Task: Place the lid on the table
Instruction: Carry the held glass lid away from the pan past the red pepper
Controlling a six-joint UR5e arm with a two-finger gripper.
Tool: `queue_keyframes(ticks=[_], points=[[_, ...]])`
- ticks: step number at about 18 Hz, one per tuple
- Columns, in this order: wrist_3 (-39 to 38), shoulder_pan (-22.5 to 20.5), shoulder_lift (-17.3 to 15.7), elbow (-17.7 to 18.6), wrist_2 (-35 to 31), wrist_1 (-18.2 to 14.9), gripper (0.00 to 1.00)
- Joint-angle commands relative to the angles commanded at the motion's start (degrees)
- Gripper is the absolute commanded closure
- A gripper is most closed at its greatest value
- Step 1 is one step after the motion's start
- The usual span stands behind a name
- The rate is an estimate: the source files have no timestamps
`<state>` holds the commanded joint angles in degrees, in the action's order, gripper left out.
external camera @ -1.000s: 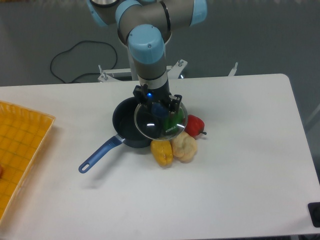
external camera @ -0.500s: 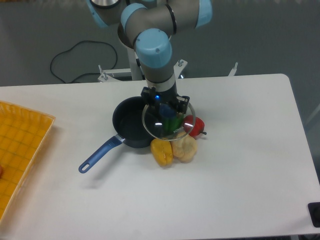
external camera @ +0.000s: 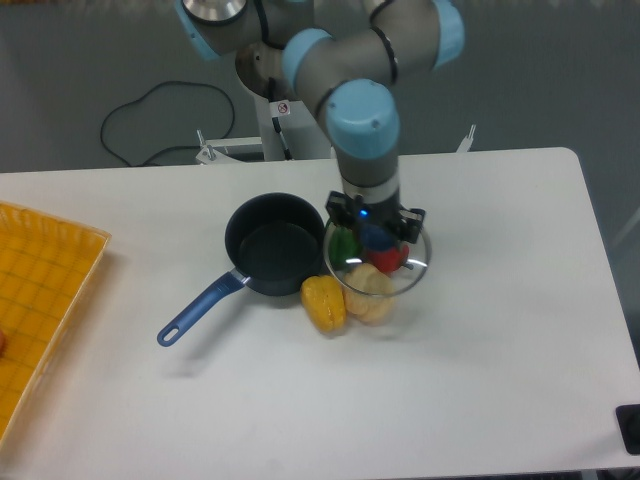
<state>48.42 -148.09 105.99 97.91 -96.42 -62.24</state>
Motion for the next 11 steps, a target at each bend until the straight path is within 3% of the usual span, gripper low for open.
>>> queue_keyframes(ticks=[5, 11], points=[[1.7, -2.4, 3.2, -0.4, 0.2, 4.4, 0.41], [3.7, -4.5, 6.8, -3.8, 0.2, 4.5, 0.41]])
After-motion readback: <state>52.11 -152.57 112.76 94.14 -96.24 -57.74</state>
